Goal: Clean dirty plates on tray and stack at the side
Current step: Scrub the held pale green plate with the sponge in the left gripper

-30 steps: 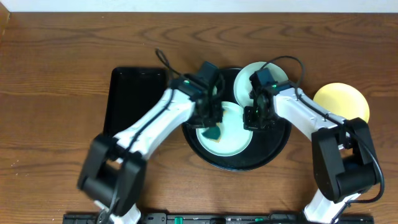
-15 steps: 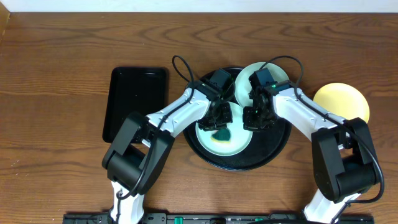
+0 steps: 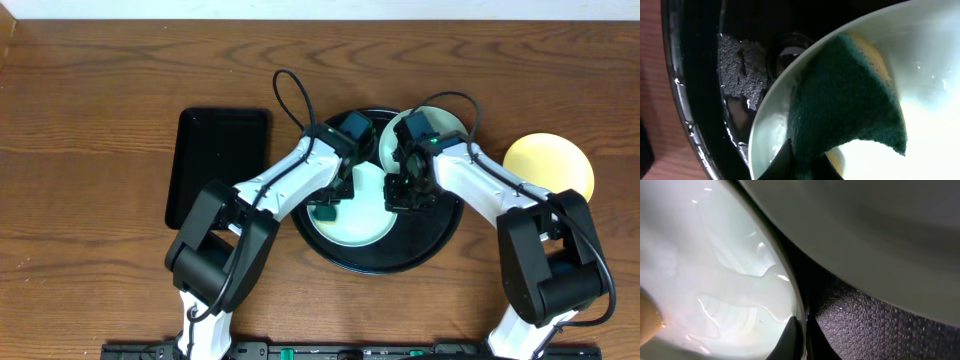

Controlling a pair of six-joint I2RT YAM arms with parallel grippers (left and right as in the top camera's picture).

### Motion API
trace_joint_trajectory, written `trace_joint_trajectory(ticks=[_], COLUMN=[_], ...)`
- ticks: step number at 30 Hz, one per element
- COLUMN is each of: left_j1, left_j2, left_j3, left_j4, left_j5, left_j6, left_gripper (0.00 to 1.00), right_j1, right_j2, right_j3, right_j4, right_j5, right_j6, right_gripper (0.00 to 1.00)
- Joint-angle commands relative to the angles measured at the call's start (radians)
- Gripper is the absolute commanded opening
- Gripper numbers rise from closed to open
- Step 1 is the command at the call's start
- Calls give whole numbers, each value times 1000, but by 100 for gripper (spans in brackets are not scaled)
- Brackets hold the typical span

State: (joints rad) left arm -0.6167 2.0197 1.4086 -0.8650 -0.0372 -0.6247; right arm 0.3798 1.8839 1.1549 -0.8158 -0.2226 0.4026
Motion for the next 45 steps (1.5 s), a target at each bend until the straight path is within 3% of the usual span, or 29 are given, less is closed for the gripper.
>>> trace_joint_trajectory(ticks=[1,5,6,14,19,22,31,35,39,41,45], left_j1=[53,48,34,-24,-39,-35,41,72,78,74,72], left_j2=[40,40,40,40,42,42,42,41,41,41,42], left_j3=[-56,-70,-70,-70,-70,-70,-69,-69,-69,-69,-69], left_j4=[58,176,233,329,353,303,16,-18,-19,-7,75], left_j5=[-27,354,505,644,619,511,-129,-289,-308,-240,106], left_j6=[22,21,19,-78,-79,-27,0,33,55,55,53], left_gripper=[7,8,7,7,8,8,7,7,7,7,7], right_j1=[-13,-13,-13,-12,-12,-12,-12,-13,-13,-13,-13], right_j2=[14,14,14,14,14,14,14,14,14,14,14], right_j3=[-6,-6,-6,-6,-6,-6,-6,-6,-6,-6,-6], right_j4=[-5,-3,-1,7,8,7,5,5,4,4,3], right_j5=[110,109,109,95,94,94,91,91,91,91,91], right_j6=[-8,-7,-6,1,1,1,1,1,1,1,1], right_gripper=[1,1,1,1,1,1,1,1,1,1,1])
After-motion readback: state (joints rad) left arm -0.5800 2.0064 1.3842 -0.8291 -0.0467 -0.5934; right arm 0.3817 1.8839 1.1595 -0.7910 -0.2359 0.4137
